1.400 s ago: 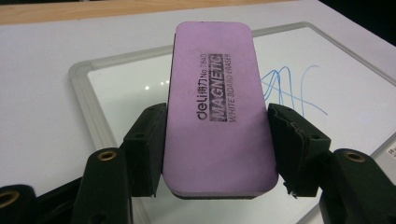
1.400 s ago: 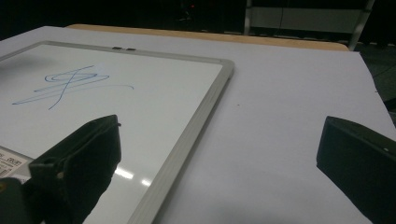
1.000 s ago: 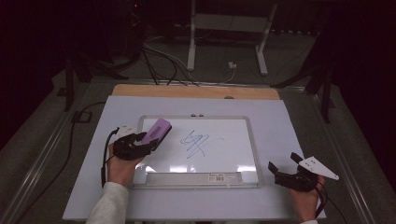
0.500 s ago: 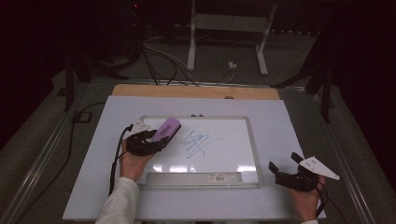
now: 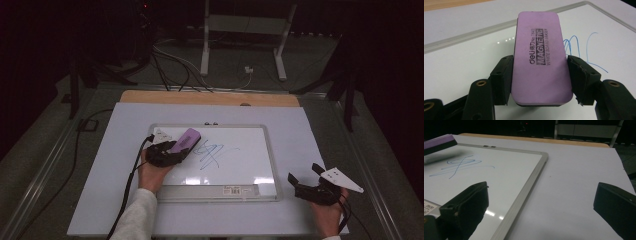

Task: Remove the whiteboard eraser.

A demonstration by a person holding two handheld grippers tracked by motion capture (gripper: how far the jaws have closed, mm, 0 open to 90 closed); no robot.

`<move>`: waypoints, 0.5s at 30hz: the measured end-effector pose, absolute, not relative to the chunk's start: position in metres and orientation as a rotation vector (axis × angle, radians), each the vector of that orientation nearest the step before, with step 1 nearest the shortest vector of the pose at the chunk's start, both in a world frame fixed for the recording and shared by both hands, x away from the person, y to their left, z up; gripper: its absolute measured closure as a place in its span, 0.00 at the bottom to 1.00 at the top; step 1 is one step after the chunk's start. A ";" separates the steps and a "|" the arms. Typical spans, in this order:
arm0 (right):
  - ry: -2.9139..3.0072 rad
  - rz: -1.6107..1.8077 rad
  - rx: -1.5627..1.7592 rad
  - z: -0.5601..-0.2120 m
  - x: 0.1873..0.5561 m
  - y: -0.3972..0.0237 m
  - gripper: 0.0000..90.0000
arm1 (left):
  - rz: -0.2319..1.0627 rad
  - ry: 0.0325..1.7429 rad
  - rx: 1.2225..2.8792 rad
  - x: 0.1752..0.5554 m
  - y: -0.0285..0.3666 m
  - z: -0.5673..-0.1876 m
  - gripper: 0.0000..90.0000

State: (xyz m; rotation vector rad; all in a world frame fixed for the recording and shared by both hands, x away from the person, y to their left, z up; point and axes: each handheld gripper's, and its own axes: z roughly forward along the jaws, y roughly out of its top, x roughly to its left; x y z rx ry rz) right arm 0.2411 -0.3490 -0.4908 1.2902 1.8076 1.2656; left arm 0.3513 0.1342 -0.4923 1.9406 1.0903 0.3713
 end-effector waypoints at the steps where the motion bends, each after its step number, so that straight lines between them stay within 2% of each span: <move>1: 1.807 1.266 1.289 -0.491 0.241 -0.349 0.00 | 0.368 1.089 1.944 0.352 0.133 -0.493 0.47; 11: 1.808 1.266 1.290 -0.491 0.241 -0.349 0.00 | 0.338 1.078 2.005 0.355 0.123 -0.505 0.46; 15: 1.809 1.267 1.290 -0.491 0.241 -0.349 0.00 | 0.334 1.096 1.981 0.356 0.121 -0.507 0.33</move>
